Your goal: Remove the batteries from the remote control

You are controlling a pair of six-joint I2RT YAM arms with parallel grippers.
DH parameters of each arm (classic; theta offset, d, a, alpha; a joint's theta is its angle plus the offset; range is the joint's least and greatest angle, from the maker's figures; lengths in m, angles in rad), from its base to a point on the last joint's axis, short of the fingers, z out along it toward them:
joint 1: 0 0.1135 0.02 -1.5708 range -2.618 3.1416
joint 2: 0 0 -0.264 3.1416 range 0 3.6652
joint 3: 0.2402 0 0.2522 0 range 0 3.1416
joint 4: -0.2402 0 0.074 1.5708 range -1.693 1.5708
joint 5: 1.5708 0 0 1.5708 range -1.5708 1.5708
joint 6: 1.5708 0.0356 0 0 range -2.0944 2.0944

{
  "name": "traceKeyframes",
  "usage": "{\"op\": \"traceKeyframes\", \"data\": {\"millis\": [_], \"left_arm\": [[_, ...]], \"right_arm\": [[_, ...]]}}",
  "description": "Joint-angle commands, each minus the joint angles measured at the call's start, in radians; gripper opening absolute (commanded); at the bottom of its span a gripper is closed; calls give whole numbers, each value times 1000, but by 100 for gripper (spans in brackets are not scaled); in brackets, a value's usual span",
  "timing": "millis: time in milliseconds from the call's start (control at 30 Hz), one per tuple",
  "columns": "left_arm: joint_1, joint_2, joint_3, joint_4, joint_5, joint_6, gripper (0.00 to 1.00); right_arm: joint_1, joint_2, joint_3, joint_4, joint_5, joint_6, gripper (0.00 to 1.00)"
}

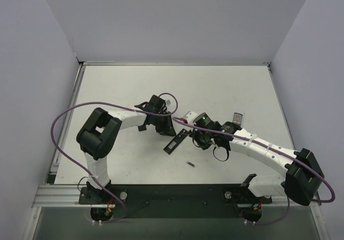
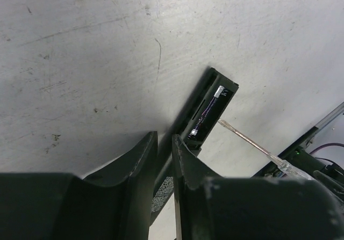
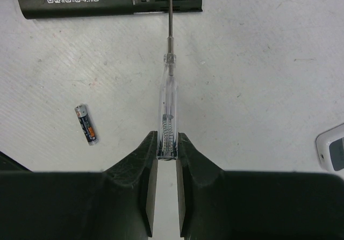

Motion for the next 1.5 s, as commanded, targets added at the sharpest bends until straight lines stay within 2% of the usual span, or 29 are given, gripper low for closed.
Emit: {"op": "traceKeyframes", "data": {"millis": [0,267,500,900,1467], "left_arm": [[0,-28,-38,65,46,-29,27],[-1,-40,-61,94,75,-55,26],[2,-55,-55,30,26,-29,26],[-5,-77,-76,40,23,-37,26],[-12,-71,-104,88,52,-64,26]], "right_arm": [[-4,21,39,-14,-24,-37,0],[-2,52,60,-28,-21,-42,0],[-2,25,90,-74,-15,-38,0],[-2,29,82,-124,-41,-48,0],[-2,77,51,-66,-16,-38,0]]}}
